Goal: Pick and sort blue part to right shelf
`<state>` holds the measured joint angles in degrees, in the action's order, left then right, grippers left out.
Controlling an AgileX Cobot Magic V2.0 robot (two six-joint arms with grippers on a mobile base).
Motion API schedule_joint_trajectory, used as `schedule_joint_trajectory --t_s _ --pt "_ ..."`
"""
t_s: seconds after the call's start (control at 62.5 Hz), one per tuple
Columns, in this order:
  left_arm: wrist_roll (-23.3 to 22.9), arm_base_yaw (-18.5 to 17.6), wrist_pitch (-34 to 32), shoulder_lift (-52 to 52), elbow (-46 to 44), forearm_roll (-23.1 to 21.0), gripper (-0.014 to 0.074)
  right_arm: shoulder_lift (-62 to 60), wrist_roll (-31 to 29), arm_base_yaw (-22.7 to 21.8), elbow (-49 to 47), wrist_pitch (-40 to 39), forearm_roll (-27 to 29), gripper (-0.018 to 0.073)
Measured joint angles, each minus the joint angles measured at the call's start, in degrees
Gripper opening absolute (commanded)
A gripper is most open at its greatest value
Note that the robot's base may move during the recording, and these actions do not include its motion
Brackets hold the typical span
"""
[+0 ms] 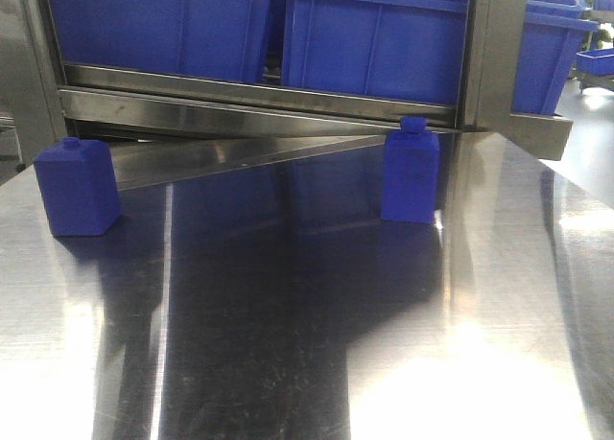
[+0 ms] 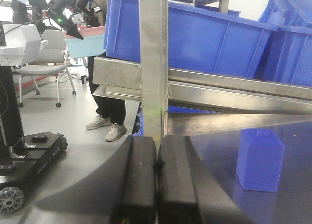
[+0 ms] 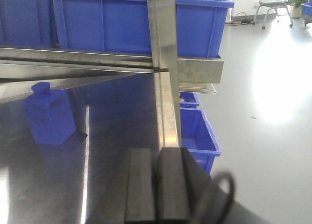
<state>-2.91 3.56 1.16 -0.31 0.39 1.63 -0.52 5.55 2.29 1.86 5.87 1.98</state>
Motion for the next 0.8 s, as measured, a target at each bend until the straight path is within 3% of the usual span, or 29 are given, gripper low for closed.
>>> schedule_joint_trajectory --t_s 0.48,0.801 --pt "0.0 0.0 -0.5 0.0 0.0 0.0 0.0125 0.0 0.0 0.0 0.0 0.0 0.0 0.0038" --pt "0.0 0.0 -13.3 0.0 -0.8 0.0 0.0126 0.0 0.0 0.0 0.0 0.0 0.0 0.0038"
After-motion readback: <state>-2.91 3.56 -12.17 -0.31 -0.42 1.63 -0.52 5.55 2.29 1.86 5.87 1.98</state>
